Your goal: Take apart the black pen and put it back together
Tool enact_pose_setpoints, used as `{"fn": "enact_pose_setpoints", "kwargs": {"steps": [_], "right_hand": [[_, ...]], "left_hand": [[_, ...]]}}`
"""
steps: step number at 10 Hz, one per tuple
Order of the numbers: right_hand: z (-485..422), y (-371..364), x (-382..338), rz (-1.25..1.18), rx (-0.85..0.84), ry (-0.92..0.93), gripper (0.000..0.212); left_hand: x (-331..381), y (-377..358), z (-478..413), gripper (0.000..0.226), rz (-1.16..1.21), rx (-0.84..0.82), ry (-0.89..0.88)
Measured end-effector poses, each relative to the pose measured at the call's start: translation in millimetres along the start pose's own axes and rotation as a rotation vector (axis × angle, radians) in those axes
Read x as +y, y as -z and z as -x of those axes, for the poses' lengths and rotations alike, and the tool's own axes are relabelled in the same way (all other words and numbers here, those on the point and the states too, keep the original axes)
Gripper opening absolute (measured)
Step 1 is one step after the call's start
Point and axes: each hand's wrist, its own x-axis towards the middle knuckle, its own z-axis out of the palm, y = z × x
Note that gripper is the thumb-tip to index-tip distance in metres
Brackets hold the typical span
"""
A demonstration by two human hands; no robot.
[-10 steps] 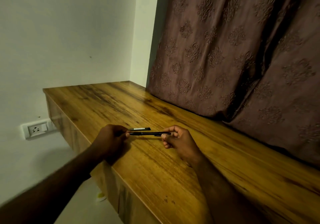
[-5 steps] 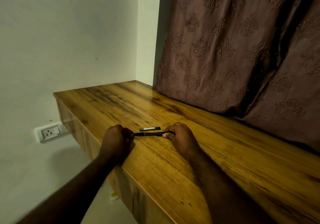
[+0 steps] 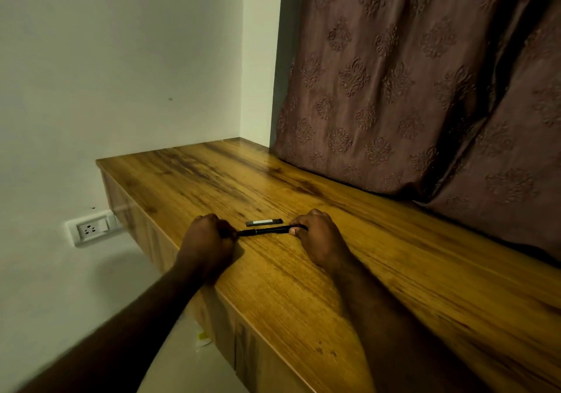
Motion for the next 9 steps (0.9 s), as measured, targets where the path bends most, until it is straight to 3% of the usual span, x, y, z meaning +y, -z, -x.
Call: {"fn": "enact_pose_setpoints", "kwargs": {"steps": [4,5,7,9], "right_hand": [[1.4,5.7,7.5,-0.171,-0.029,-0.067,0.04],[1.9,7.2,9.3,-0.254,0.011,-0.134,0.031],[-0.5,6.5,2.8,-0.142,0.029,-0.11,0.028],[-9.9,2.2,1.3,-0.048,0.112,-0.072,0.027]], "left_hand": [[6.4,5.6,2.4,0.018,0.082,-0.016,0.017],[7.8,4.8,3.4,0.018,0.091,-0.014,0.034],[8.0,5.3,4.9,0.015,0.13,0.013,0.061],[4.8,3.8,-20.5,0.017,0.225,-0.07,0.104]]}}
